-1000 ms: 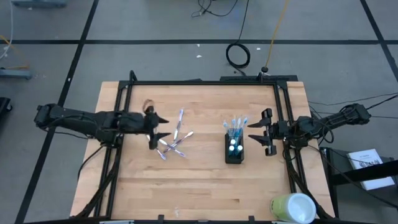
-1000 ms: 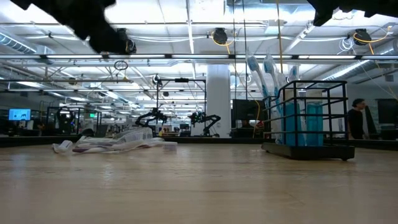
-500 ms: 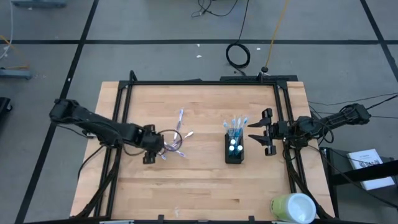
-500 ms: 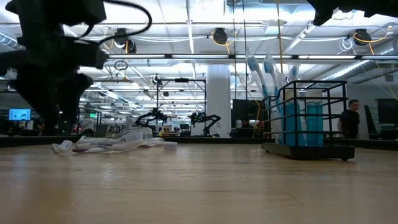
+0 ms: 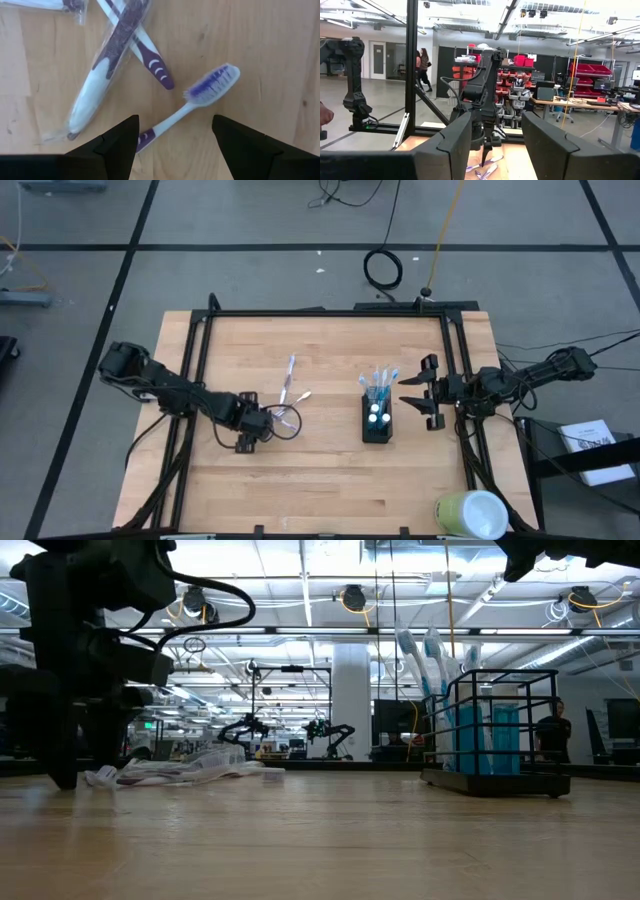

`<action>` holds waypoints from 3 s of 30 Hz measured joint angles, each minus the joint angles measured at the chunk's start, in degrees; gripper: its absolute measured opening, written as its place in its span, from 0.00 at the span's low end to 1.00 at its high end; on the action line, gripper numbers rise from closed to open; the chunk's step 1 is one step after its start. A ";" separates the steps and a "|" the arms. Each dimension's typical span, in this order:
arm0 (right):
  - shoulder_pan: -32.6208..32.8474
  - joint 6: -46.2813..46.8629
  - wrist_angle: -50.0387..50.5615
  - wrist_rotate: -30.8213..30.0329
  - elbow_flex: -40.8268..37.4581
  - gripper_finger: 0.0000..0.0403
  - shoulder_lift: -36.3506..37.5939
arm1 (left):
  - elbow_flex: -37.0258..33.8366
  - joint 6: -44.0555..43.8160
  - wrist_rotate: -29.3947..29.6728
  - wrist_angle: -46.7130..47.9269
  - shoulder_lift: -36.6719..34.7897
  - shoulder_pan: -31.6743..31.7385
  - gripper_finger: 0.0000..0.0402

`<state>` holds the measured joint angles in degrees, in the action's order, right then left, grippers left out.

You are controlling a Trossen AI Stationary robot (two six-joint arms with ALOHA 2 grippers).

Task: Pick & Place toothbrushing station
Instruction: Put the purple toothbrush into the black organizer

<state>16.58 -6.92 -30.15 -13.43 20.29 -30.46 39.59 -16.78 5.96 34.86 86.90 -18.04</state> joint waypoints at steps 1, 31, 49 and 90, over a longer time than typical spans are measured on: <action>0.00 0.21 0.02 0.02 0.00 0.41 0.00 | 0.00 0.02 -0.36 -0.21 0.12 0.02 0.66; 0.00 2.02 -0.24 -0.12 0.00 0.41 0.00 | 4.36 -7.67 1.42 -1.54 -4.69 0.42 0.02; -1.27 -3.00 -2.79 -6.28 4.04 0.41 -20.45 | 7.62 34.30 -0.01 -61.10 -11.76 5.48 0.01; -6.25 1.26 -16.21 5.11 23.37 0.23 -52.37 | 7.63 30.29 -11.78 -82.05 1.98 13.53 0.04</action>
<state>10.33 -5.66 -46.36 -8.32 43.66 -82.83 47.22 13.52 -5.82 -47.18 88.88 -4.52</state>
